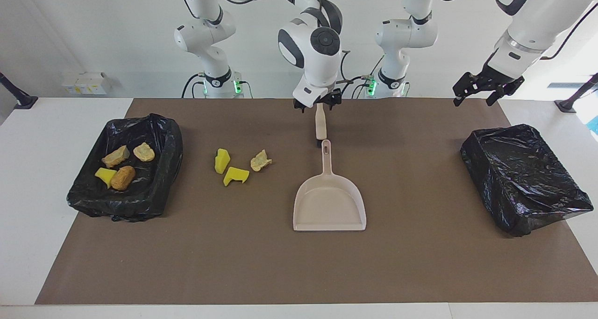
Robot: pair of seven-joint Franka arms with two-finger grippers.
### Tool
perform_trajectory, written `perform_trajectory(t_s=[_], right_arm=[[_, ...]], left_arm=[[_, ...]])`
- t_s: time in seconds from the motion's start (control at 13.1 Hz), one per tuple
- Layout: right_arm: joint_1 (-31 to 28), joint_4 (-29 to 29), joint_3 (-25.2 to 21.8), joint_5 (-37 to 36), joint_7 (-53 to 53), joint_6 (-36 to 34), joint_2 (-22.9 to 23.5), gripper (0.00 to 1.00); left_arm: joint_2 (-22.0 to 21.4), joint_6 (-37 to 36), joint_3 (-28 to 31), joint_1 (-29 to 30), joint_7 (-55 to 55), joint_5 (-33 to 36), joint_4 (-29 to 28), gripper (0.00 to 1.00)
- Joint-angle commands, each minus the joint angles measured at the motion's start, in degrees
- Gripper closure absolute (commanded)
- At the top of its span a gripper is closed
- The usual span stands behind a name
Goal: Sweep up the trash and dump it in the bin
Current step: 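Bring the dustpan back and set it on the mat with the right gripper, then release the dustpan and withdraw the right gripper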
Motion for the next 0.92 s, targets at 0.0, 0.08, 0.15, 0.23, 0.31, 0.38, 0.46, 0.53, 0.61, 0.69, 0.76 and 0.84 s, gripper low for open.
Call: perform_trajectory(t_s=[0.0,0.08,0.15,0.23,0.31,0.38,0.46,0.53,0.61,0.69,0.76,0.84], right_arm=[[3.68,-15.63,-0.01,4.07,1.89,8.16,-9.62,0.0],[4.23,-17.94,0.07,4.43,4.26,10.19,-10.42,0.0],[5.97,-19.09,0.08,4.52,7.06,12.64,-9.82,0.0],[7.38,-20.24,0.08,5.39,10.05,16.06,-8.51,0.0],[8.44,-21.29,0.08,5.92,12.26,19.84,-7.19,0.0],[9.93,-22.0,0.08,6.1,14.02,22.4,-6.05,0.0],[10.38,-22.09,0.08,6.1,14.47,23.03,-5.34,0.0],[10.47,-22.35,0.08,6.1,14.47,23.3,-5.16,0.0],[10.47,-23.23,0.08,6.1,14.47,24.09,-5.25,0.02],[10.65,-23.84,0.08,6.1,14.21,24.79,-5.42,0.12],[10.82,-23.85,0.08,6.1,14.04,25.06,-5.16,0.24],[11.17,-23.85,0.08,6.1,13.86,26.28,-4.46,0.44]], left_arm=[[0.03,-0.54,-0.03,0.29,0.51,0.49,0.51,0.0],[0.03,-0.63,0.06,0.29,0.51,0.58,0.43,0.0],[0.03,-0.63,0.06,0.29,0.51,0.49,0.43,0.0],[0.03,-0.63,0.06,0.29,0.51,0.58,0.51,0.0],[0.03,-0.63,0.06,0.29,0.51,0.58,0.51,0.0],[0.03,-0.63,0.06,0.29,0.51,0.49,0.51,0.0],[0.03,-0.54,0.06,0.29,0.51,0.49,0.51,0.0],[0.03,-0.54,0.06,0.29,0.51,0.49,0.51,0.0],[0.03,-0.63,0.06,0.29,0.51,0.49,0.51,0.0],[0.03,-0.71,0.06,0.29,0.42,0.49,0.51,0.0],[0.03,-0.71,0.06,0.29,0.42,0.49,0.43,0.0],[0.03,-0.71,0.06,0.29,0.42,0.49,0.51,0.0]])
